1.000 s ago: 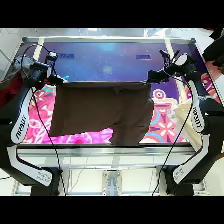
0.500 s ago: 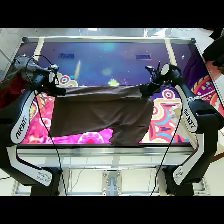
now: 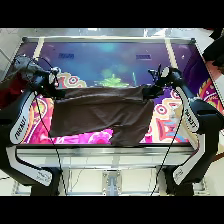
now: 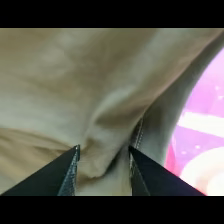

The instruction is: Fold the shirts.

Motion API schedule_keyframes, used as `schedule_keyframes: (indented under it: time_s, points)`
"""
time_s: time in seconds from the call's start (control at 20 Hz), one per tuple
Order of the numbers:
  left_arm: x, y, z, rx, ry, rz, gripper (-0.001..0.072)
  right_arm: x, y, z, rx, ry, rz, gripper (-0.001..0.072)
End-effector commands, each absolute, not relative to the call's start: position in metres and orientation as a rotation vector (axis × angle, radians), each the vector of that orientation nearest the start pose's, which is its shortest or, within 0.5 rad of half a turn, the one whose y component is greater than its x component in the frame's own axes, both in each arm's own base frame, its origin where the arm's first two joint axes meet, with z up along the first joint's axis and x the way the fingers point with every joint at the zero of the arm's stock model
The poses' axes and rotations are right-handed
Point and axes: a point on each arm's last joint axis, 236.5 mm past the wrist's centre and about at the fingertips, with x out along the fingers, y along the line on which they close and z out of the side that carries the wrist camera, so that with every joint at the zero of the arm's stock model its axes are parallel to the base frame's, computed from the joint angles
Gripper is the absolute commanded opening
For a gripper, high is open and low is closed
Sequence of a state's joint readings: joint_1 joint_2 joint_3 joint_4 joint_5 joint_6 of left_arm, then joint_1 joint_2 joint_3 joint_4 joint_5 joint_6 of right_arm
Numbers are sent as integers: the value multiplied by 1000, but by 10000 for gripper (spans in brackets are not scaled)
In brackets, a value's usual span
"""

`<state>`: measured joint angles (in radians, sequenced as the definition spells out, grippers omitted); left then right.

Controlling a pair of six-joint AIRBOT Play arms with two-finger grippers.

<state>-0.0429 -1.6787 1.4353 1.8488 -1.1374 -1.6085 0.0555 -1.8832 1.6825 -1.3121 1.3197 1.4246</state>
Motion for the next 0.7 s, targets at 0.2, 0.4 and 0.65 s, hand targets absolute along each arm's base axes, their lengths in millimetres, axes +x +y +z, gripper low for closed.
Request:
schedule_keyframes:
  time_s: [0.2,0.4,0.65]
  points:
    - [430,100,81,189,1114,329,512,448,38,52,-90,1387,268,349]
    - [302,185,89,-127,1062,676,511,413,-4,92,24,1314,205,349]
    - [189,141,-16,-802,1135,756,499,382,4,80,136,1335,246,349]
